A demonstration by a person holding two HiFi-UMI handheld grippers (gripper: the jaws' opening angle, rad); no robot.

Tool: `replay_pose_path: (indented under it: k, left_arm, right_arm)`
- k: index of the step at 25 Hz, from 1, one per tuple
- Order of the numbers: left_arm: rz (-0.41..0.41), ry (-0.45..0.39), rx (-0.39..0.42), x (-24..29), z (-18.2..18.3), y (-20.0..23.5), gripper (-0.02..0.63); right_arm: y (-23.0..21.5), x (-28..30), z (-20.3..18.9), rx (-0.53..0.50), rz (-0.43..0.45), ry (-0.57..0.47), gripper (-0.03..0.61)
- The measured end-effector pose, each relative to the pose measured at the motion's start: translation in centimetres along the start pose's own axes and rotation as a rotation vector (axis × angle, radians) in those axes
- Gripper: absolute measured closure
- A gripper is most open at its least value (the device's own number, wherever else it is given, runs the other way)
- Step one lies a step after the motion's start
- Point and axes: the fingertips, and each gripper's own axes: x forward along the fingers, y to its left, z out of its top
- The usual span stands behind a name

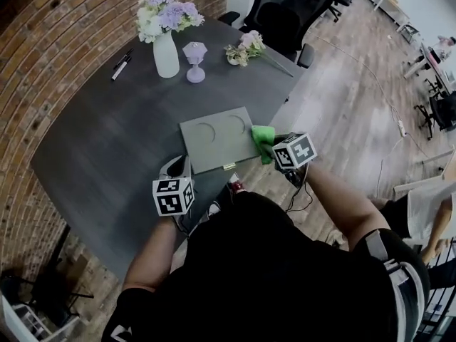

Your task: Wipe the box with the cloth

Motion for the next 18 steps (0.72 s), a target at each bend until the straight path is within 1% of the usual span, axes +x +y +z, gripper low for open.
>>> replay_pose_path:
  k: [4, 6, 8, 12, 15, 17, 18]
  left_arm:
    - [0.094, 0.003, -0.056, -2.9, -1.9, 2.9, 0.606]
    - [0.141, 0.003, -0.085, -4.4, -2.9, 4.3, 0.606]
    - [0.185, 0.002, -0.11, -5.8, -3.9, 5.4, 0.606]
    - [0.269, -0.003, -0.15, -8.6, -5.5, 7.4, 0.606]
    - [0.309, 0.003, -0.169, -10.2, -6.8, 8.4, 0.606]
    - [0.33, 0.012, -0.167, -10.9, -7.4, 9.0, 0.606]
    - [0.338, 0.014, -0.167, -11.0, -7.4, 9.4, 0.606]
  right_arm:
    - [7.4, 3.1, 1.3, -0.145, 0.145, 0.032, 0.532]
    - [11.0, 4.3, 2.2, -0.183, 0.236, 0.031, 0.532]
    - [14.3, 5.5, 3.0, -0.218, 0.309, 0.033, 0.532]
    - [21.0, 7.4, 4.2, -0.266, 0.451, 0.045, 0.532]
    - [25.9, 7.6, 3.9, -0.283, 0.573, 0.046, 0.532]
    - [28.1, 7.1, 3.7, -0.29, 0.637, 0.021, 0.534]
    - [28.4, 6.9, 3.9, -0.296, 0.649, 0.002, 0.534]
